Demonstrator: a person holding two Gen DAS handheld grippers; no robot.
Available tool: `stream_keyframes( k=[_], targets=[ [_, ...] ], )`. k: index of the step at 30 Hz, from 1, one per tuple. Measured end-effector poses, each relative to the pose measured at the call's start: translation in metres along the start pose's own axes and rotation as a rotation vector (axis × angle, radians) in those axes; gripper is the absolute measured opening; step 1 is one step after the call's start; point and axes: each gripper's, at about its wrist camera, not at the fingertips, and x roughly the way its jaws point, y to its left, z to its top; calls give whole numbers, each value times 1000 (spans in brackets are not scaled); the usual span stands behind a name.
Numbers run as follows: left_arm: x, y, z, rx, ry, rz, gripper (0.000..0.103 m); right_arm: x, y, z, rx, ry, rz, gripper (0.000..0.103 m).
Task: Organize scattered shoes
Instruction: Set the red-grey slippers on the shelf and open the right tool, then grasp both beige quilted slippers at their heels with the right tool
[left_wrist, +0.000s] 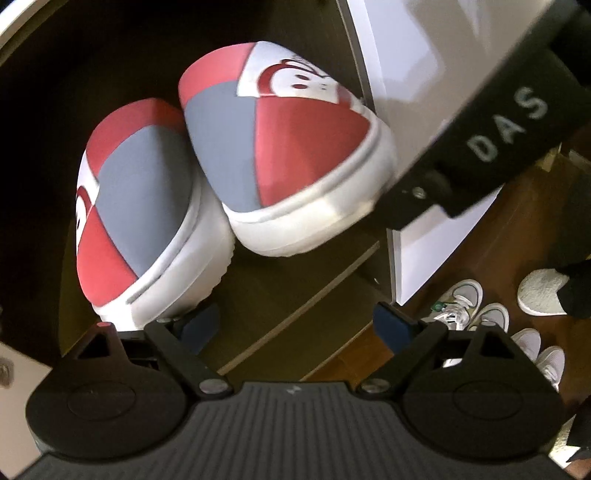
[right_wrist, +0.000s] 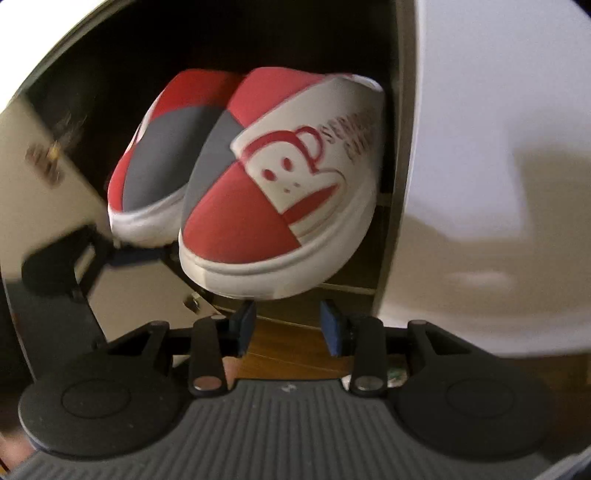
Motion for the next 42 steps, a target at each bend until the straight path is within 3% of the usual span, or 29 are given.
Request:
stream_keyframes(
  k=[13,15,17,19,23,25,29,31,32,34,36,38,42],
  targets=[
    [-5,-15,6,85,-34,31,93,46,9,55,127,-53,-86,35],
    [-12,-23,0,65,-34,41,93,47,9,56,106,-51,-70,37],
    [-24,-33,-14,7,-30,53,93,44,9,54,72,-56,-58,48],
    [-47,-48,-40,-122,-14,57,93,34,6,43,-31,-62,-10,53],
    [-86,-99,-106,-394,89,106,93,17,-10,-4,-354,-36,166,59],
    [-105,-151,-156,-589,201,156,93,21,-26,-30,-431,41,198,59],
    [-119,-227,-230,-872,353,232,93,28,-51,-74,-570,172,248,59],
    [-74,-188,-243,-991,411,266,93,50,-54,-117,-737,260,269,59],
    [-63,-185,-239,-1039,429,277,93,54,-55,-134,-783,286,286,59],
    [-40,-220,-245,-1162,485,323,93,62,-57,-170,-876,340,322,59],
    [8,-236,-196,-1220,515,358,93,101,-31,-210,-975,434,374,59],
    [43,-238,-209,-1256,542,393,93,123,-9,-242,-1032,474,410,59],
    [103,-238,-282,-1258,630,480,93,163,41,-307,-1175,481,483,59]
  ],
)
